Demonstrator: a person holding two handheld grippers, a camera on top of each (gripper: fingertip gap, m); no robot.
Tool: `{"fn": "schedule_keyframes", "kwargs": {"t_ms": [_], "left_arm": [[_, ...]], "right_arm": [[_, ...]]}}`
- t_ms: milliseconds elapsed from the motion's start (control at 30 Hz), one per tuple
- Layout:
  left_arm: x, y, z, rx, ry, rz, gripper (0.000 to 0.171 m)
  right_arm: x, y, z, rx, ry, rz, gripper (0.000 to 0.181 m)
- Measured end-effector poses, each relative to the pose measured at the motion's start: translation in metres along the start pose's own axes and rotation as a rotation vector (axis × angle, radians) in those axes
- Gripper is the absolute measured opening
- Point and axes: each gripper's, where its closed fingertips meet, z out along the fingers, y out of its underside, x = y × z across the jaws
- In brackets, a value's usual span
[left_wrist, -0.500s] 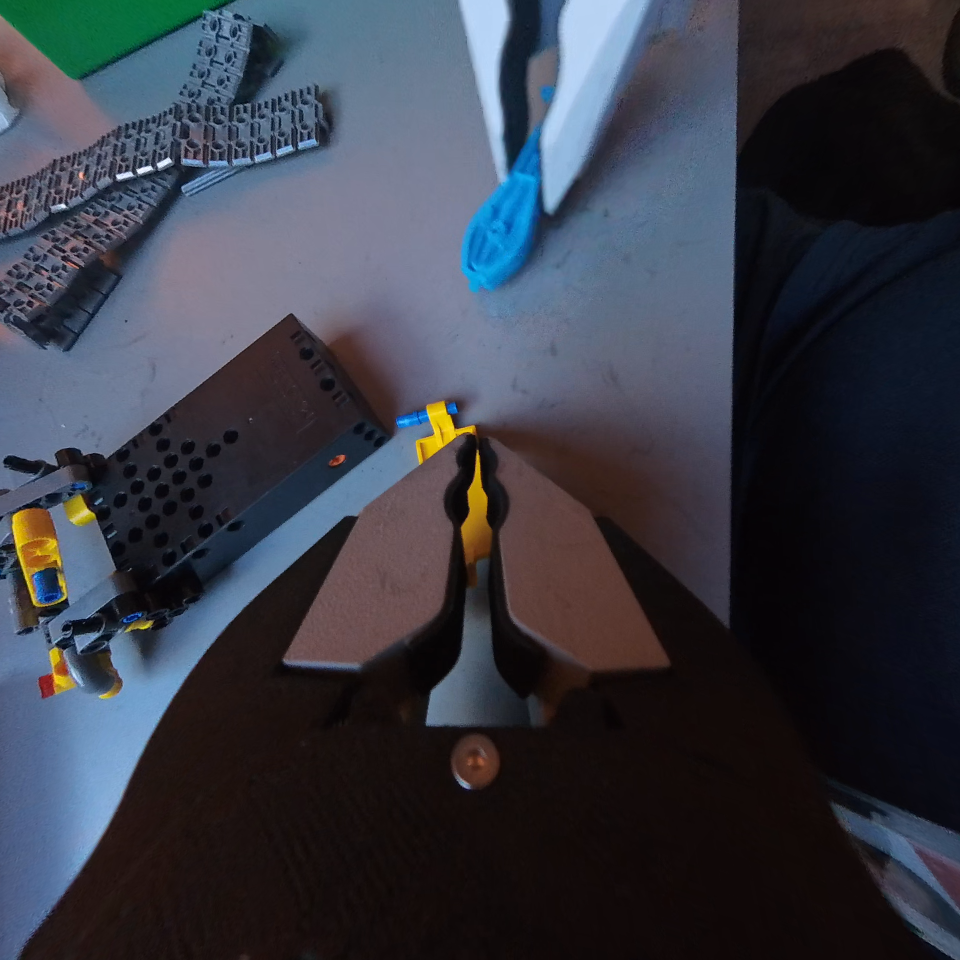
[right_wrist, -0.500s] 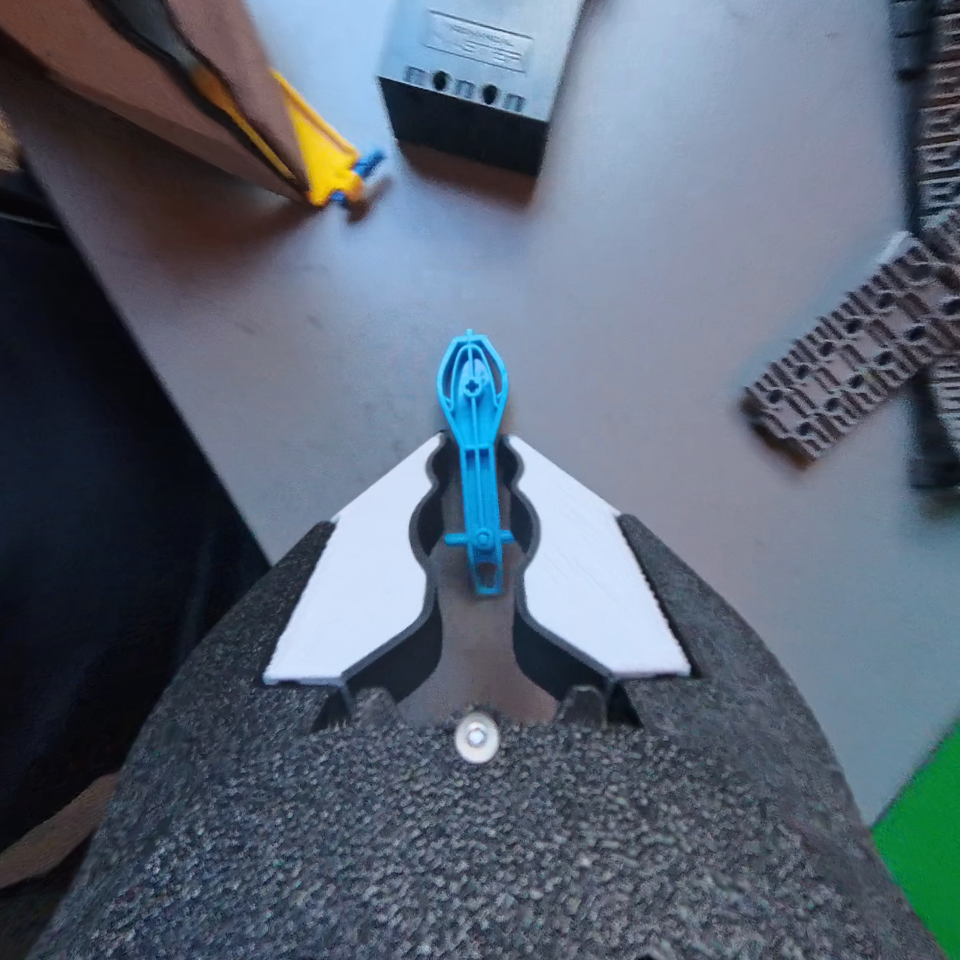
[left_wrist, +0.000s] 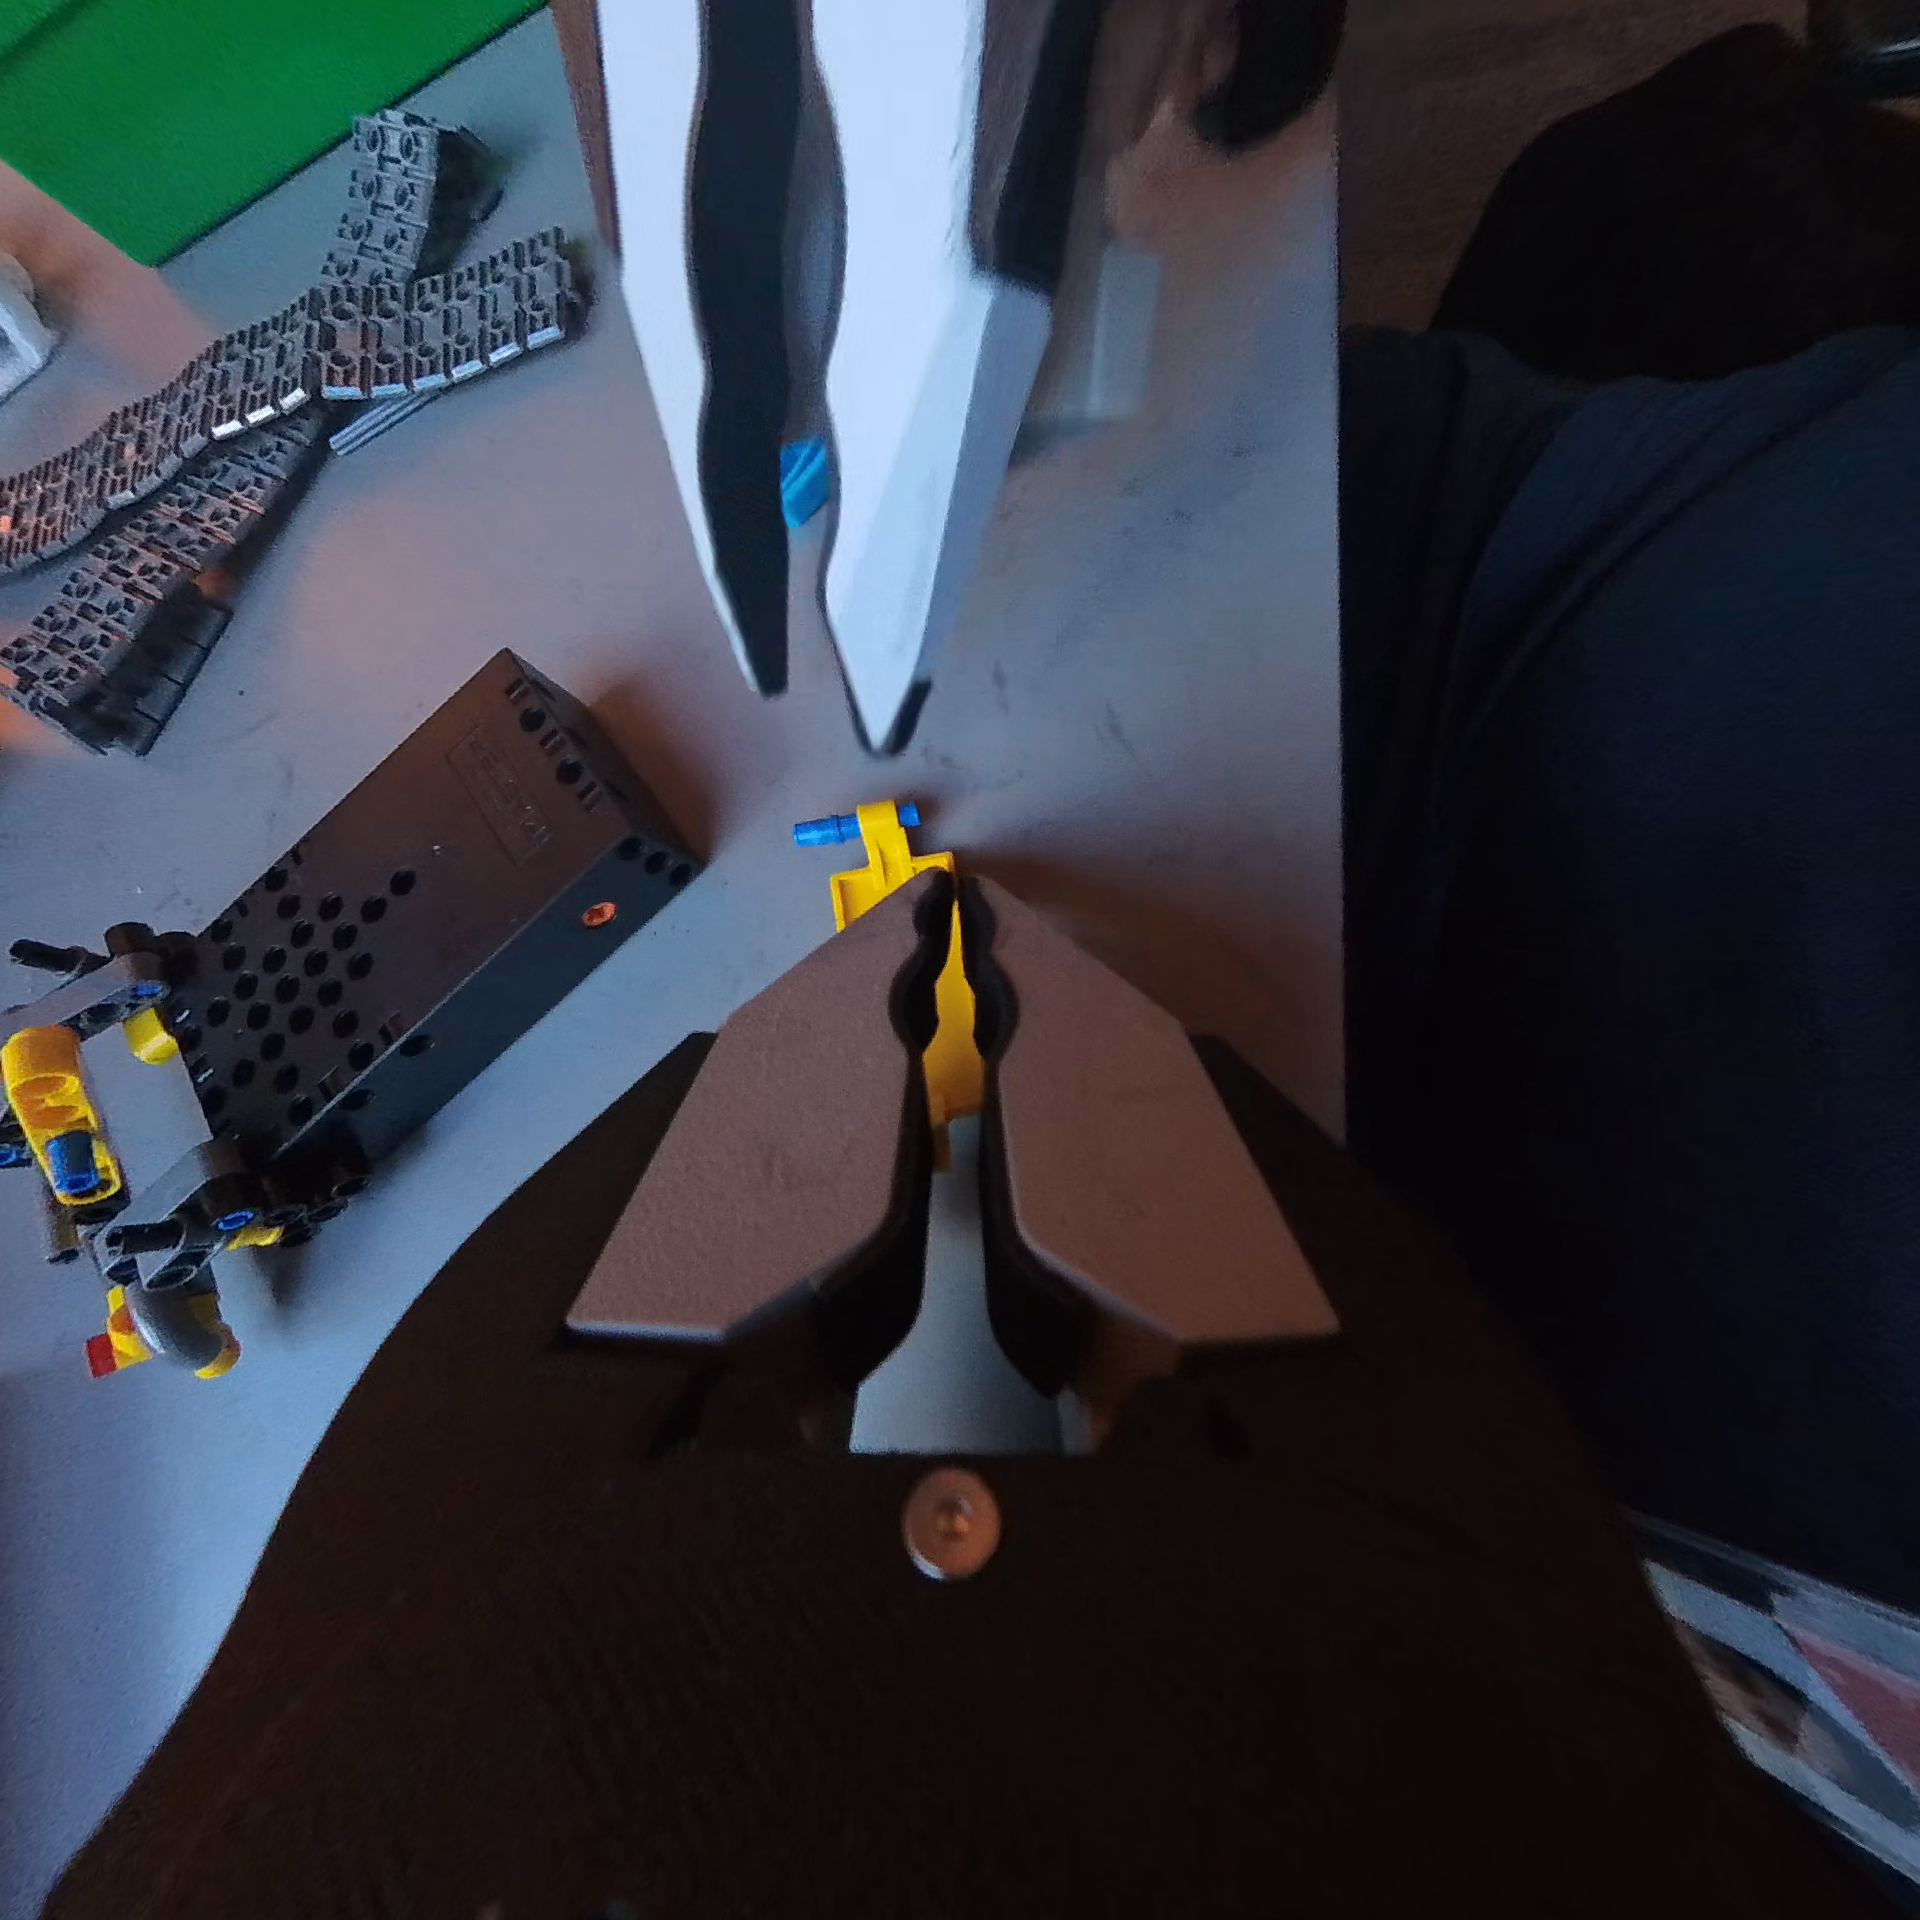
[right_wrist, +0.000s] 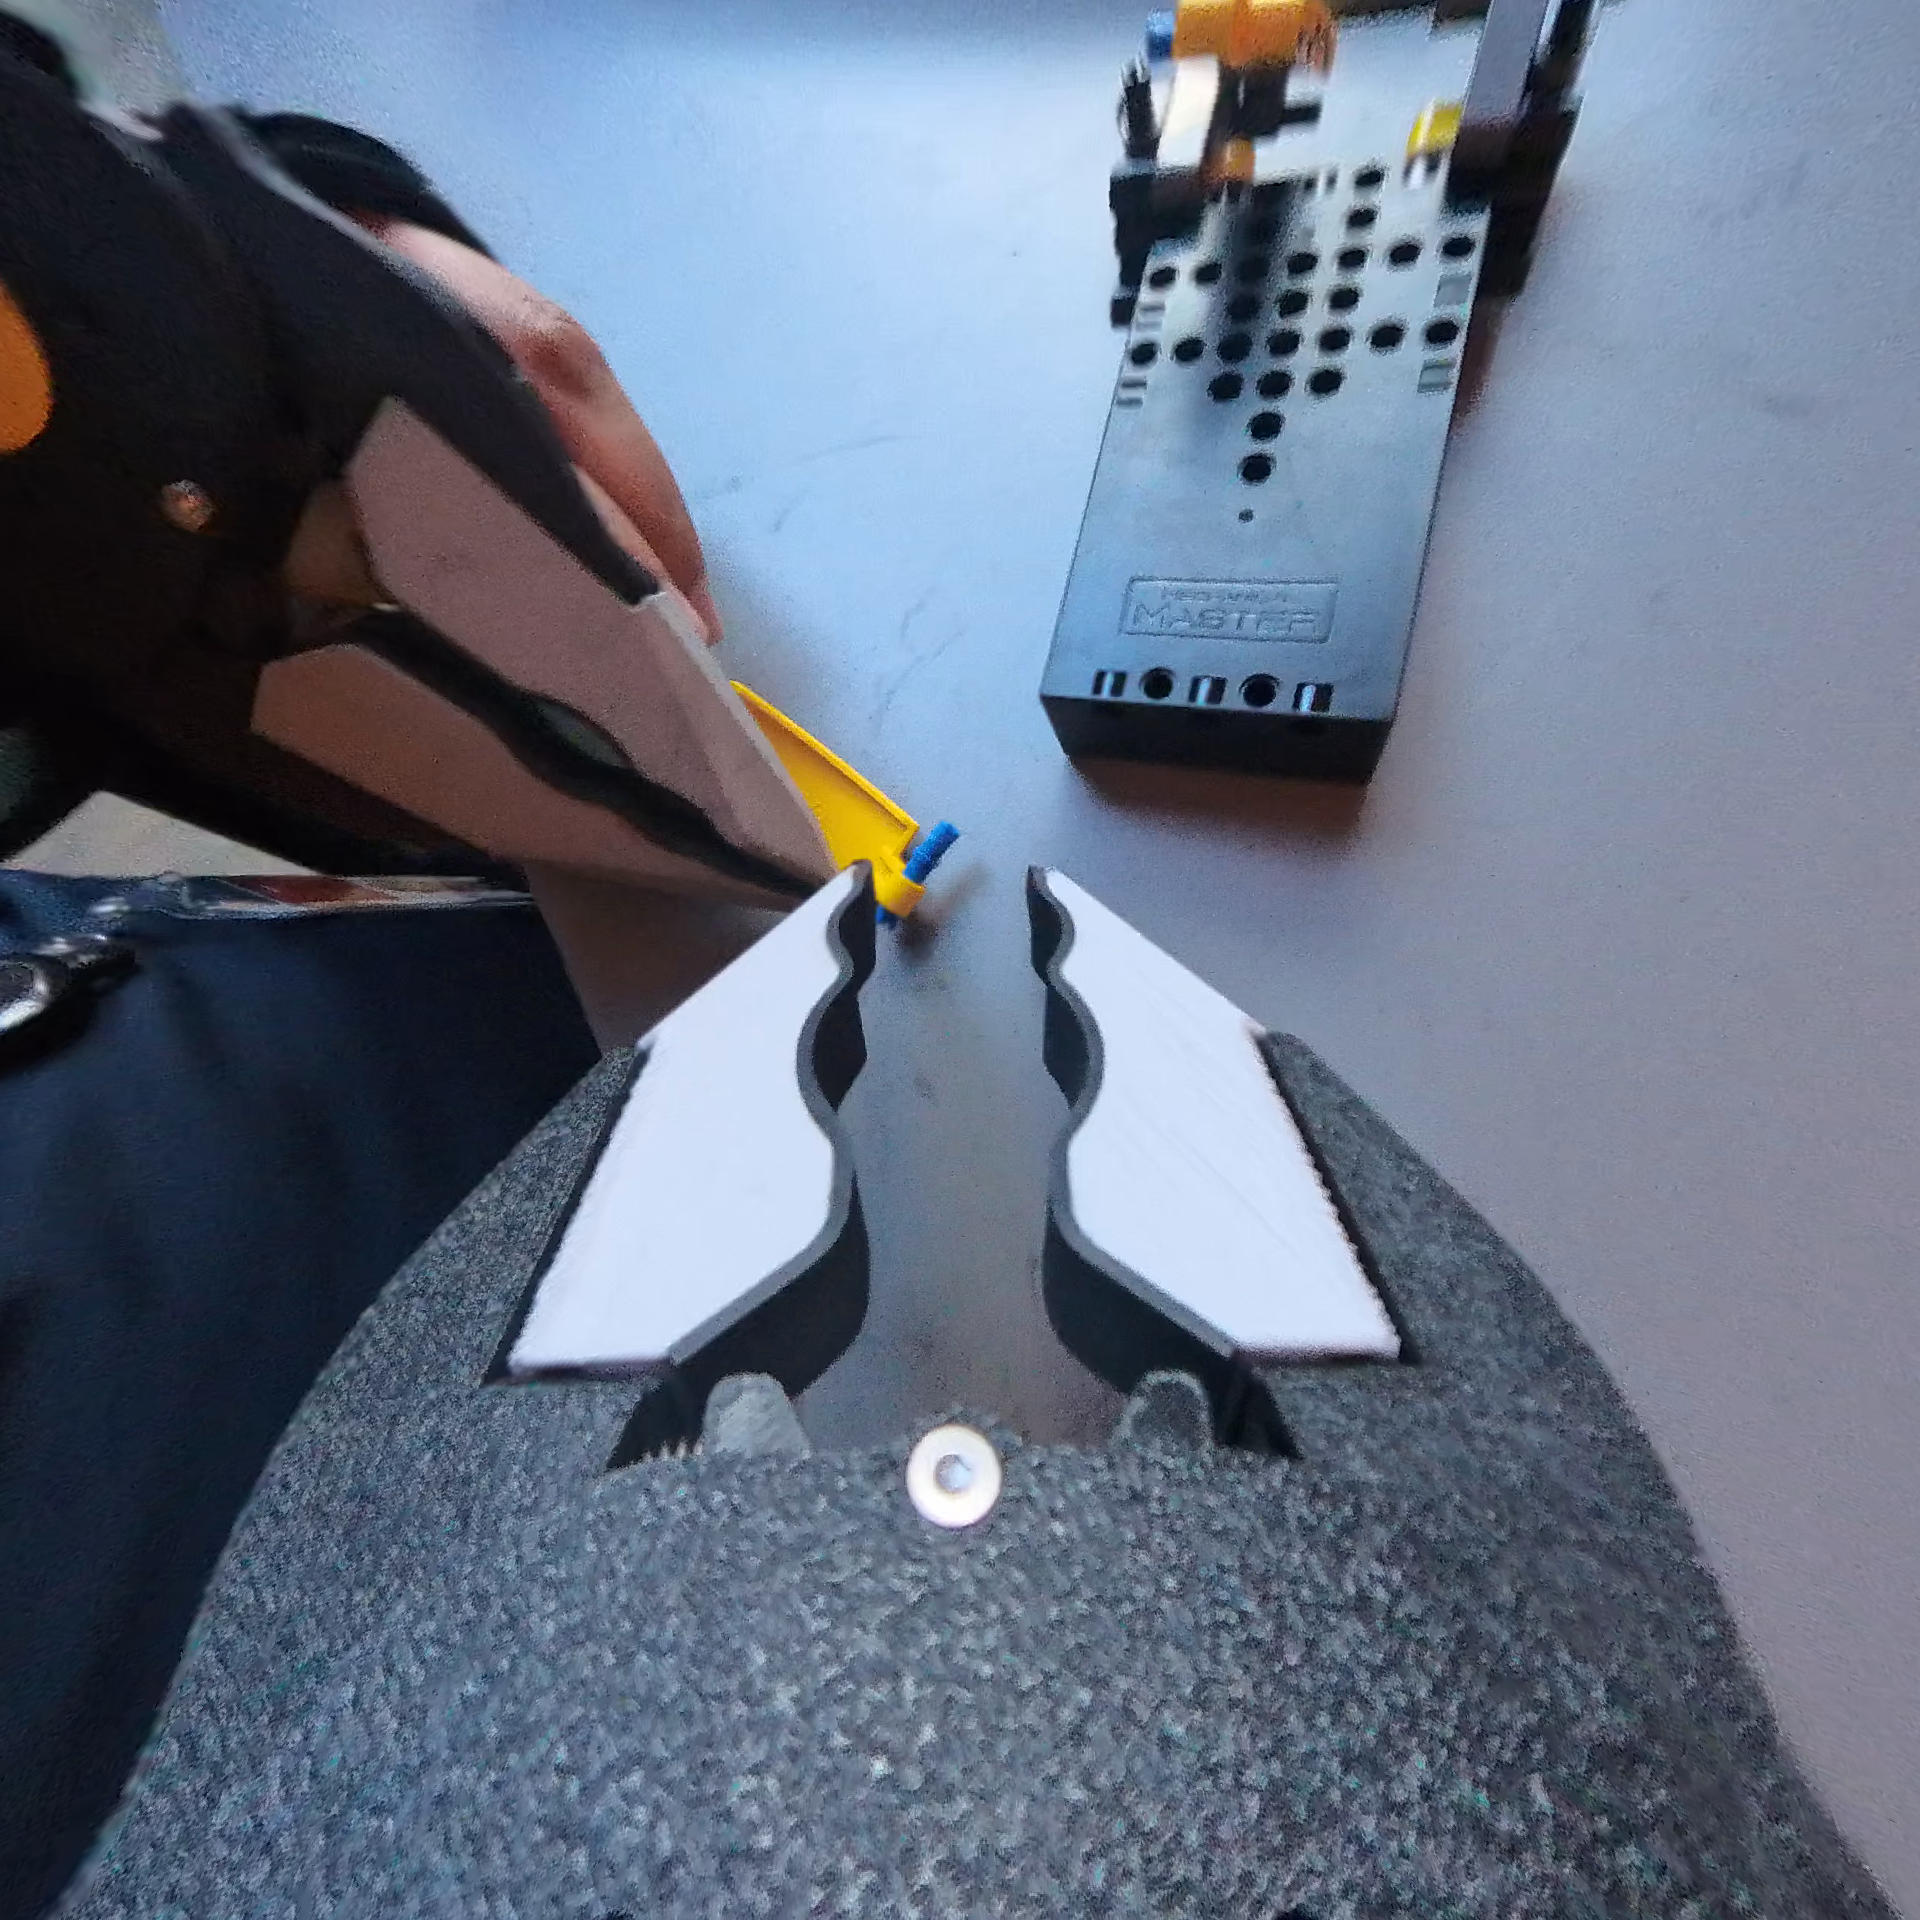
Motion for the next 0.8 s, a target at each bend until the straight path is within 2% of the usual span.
{"fn": "schedule_keyframes", "kwargs": {"t_ms": [133,233,367,433,500,533,600,633,700,767,800], "left_arm": [[0.000,0.000,0.000,-0.001,-0.035,0.043,0.000],[0.000,0.000,0.000,0.000,-0.048,0.063,0.000],[-0.001,0.001,-0.003,-0.007,-0.073,0.084,0.001],[-0.008,-0.007,-0.014,0.032,-0.106,0.089,0.000],[-0.017,-0.022,-0.031,0.119,-0.108,0.022,0.010],[-0.021,-0.026,-0.037,0.148,-0.089,-0.038,0.022],[-0.028,-0.027,-0.042,0.159,-0.045,-0.142,0.041],[-0.030,-0.024,-0.040,0.148,-0.026,-0.176,0.045],[-0.023,-0.020,-0.034,0.140,0.059,-0.240,0.034],[-0.008,-0.019,-0.027,0.124,0.185,-0.341,0.035],[-0.004,-0.018,-0.023,0.114,0.217,-0.379,0.030]], "right_arm": [[-0.007,0.001,0.013,-0.016,-0.127,0.102,0.011],[-0.011,-0.001,0.015,0.006,-0.182,0.143,0.007],[-0.020,-0.015,0.004,0.118,-0.212,0.076,0.003],[-0.025,-0.020,-0.004,0.177,-0.210,0.024,0.003],[-0.028,-0.022,-0.009,0.210,-0.203,-0.017,0.003],[-0.030,-0.023,-0.010,0.223,-0.204,-0.037,0.003],[-0.034,-0.024,-0.013,0.246,-0.198,-0.081,0.003],[-0.035,-0.024,-0.014,0.251,-0.188,-0.101,0.003],[-0.037,-0.024,-0.014,0.259,-0.166,-0.133,0.003],[-0.038,-0.024,-0.014,0.265,-0.148,-0.154,0.003],[-0.038,-0.024,-0.015,0.268,-0.139,-0.161,0.003]]}}
